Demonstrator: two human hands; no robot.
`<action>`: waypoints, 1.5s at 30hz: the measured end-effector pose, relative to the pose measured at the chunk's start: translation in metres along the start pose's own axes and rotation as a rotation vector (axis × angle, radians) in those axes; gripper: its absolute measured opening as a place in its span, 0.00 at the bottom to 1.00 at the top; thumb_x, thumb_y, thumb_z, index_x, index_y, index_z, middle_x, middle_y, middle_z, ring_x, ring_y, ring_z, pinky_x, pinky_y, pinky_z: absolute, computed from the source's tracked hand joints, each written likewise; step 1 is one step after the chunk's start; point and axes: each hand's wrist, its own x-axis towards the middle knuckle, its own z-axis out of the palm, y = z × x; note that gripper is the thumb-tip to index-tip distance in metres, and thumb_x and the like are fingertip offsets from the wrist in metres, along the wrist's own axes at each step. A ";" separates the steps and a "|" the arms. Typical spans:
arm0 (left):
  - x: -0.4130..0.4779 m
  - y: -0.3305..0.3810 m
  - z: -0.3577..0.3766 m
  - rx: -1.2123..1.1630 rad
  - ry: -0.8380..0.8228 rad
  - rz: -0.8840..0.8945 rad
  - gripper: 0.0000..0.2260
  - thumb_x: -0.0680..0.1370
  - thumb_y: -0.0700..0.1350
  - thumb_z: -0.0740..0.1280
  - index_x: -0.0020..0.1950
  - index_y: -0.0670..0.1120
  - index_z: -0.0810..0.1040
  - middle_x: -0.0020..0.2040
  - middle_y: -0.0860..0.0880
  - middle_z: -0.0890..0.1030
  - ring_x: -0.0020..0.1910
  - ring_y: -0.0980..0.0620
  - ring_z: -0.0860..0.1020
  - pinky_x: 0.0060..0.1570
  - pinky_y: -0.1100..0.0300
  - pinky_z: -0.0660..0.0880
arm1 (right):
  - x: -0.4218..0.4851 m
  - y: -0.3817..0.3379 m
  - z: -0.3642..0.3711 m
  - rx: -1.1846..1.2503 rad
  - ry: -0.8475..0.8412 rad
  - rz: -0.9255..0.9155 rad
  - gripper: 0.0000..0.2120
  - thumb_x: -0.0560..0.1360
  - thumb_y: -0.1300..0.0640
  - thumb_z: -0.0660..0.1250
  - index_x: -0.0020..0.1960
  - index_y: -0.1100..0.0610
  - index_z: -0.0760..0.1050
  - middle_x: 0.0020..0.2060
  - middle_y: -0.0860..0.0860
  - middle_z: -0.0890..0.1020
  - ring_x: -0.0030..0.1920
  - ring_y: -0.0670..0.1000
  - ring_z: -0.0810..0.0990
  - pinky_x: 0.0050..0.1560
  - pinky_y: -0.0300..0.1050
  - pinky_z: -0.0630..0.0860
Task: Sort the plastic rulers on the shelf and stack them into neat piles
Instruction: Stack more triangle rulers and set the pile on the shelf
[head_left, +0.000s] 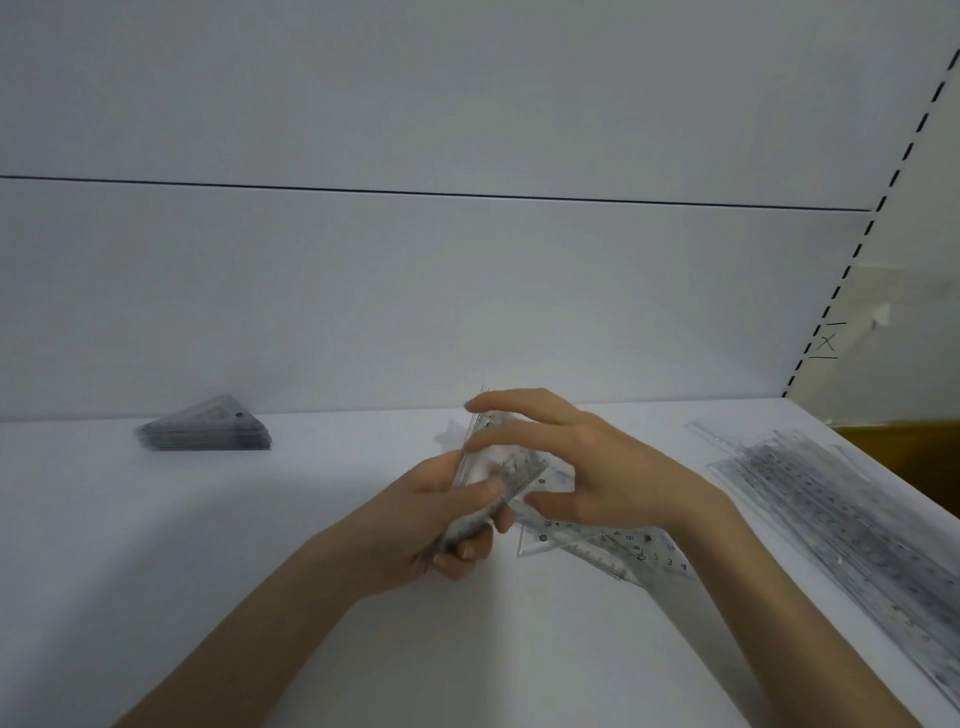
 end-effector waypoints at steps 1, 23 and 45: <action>0.001 0.000 -0.001 0.009 0.026 0.018 0.09 0.76 0.45 0.63 0.53 0.43 0.73 0.38 0.45 0.76 0.26 0.54 0.66 0.21 0.67 0.62 | -0.002 0.002 -0.004 0.014 0.020 0.024 0.33 0.68 0.64 0.71 0.70 0.47 0.68 0.73 0.41 0.63 0.73 0.42 0.60 0.70 0.42 0.64; 0.015 0.005 -0.014 -0.170 0.398 0.094 0.03 0.79 0.42 0.56 0.51 0.43 0.66 0.31 0.46 0.70 0.18 0.56 0.60 0.17 0.72 0.56 | -0.020 0.045 -0.004 0.054 -0.150 0.698 0.26 0.70 0.44 0.73 0.65 0.51 0.74 0.47 0.43 0.81 0.47 0.43 0.78 0.47 0.36 0.73; 0.014 0.005 -0.009 -0.205 0.372 0.089 0.14 0.80 0.53 0.55 0.47 0.43 0.72 0.33 0.46 0.72 0.20 0.55 0.61 0.19 0.70 0.56 | -0.012 0.015 -0.018 0.922 0.420 0.523 0.05 0.75 0.68 0.65 0.50 0.62 0.77 0.32 0.52 0.78 0.31 0.48 0.72 0.29 0.36 0.66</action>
